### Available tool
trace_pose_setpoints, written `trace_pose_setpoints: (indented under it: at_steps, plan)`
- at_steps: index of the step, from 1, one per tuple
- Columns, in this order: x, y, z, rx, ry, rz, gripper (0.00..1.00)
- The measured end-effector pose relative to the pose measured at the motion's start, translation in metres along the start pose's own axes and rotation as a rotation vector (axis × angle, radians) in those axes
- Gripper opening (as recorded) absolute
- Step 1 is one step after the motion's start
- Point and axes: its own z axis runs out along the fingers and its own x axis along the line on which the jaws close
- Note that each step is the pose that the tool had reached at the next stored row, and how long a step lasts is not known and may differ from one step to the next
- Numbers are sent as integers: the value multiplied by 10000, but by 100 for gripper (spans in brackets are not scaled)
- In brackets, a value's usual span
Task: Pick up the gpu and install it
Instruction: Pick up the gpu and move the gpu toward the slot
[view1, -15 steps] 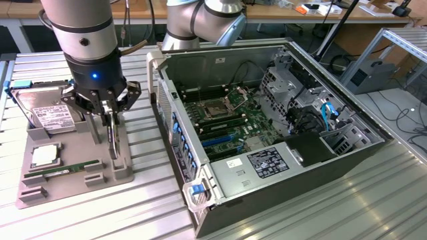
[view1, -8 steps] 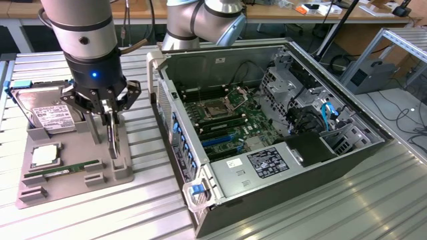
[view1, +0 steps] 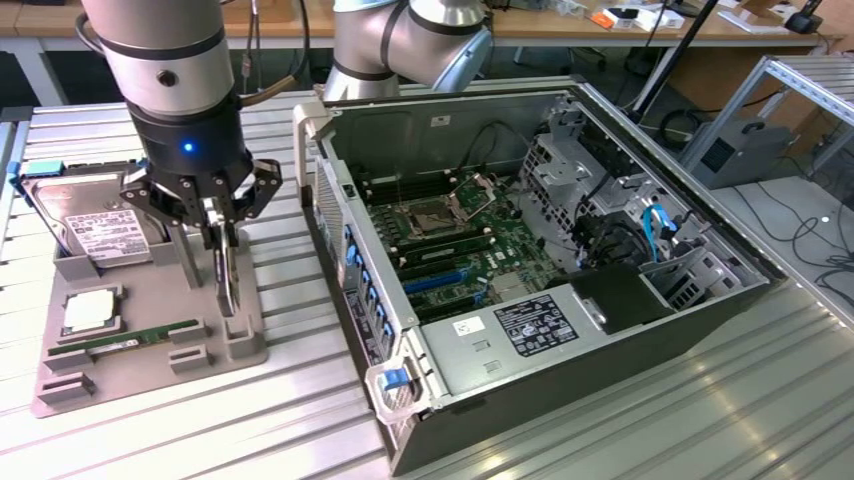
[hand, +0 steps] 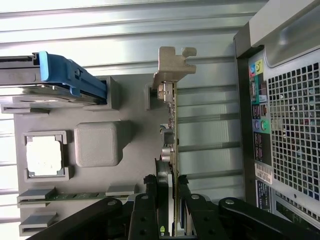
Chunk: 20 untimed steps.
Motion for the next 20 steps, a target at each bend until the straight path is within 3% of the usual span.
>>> trace_pose_setpoints:
  at_steps: [20]
  plan:
    - [-1, 2, -51, -14, 2, 0, 27]
